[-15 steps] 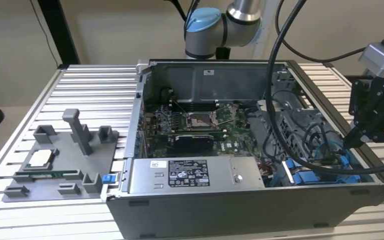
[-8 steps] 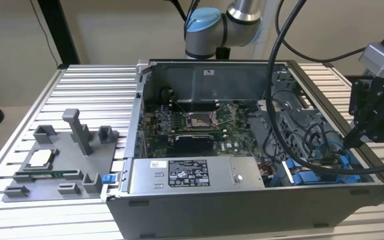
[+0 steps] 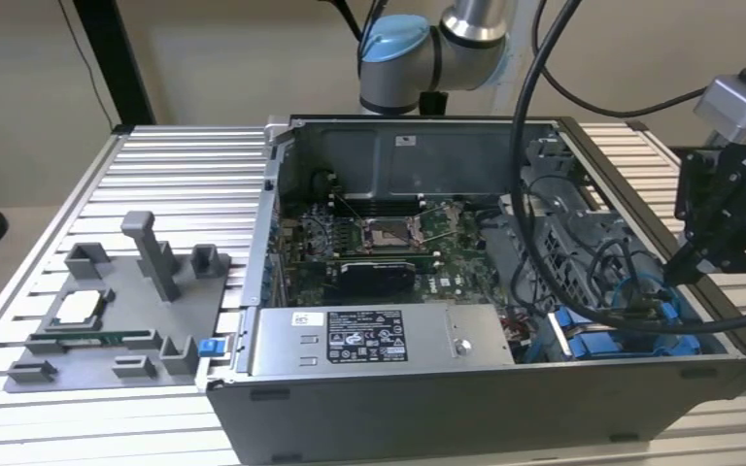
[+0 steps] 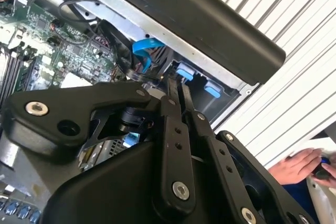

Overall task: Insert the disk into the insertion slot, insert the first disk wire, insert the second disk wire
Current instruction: 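Insert the second disk wire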

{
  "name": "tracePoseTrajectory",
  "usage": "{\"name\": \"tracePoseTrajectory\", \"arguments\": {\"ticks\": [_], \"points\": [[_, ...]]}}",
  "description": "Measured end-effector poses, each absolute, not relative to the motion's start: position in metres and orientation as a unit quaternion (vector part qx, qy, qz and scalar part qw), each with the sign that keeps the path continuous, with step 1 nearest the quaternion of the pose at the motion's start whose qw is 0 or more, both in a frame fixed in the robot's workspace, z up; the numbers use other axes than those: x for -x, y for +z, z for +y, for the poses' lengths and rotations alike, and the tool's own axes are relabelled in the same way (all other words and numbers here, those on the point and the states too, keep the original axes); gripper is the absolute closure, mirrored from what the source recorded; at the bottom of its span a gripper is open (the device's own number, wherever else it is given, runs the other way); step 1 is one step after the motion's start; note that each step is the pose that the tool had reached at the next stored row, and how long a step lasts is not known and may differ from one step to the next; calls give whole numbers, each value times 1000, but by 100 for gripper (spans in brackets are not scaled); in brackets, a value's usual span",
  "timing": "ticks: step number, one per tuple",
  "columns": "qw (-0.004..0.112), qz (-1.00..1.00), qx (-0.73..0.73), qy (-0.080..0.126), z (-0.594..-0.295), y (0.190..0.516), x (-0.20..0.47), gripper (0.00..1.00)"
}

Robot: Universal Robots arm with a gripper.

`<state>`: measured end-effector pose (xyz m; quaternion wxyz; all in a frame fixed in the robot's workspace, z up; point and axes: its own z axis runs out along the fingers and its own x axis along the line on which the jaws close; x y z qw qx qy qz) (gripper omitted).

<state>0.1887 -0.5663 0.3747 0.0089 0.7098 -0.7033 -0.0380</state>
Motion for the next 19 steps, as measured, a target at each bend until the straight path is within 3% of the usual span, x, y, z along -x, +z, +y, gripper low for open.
{"name": "tracePoseTrajectory", "arguments": {"ticks": [19], "points": [[6,-706,-706,-45,-563,390,-154,100]]}}
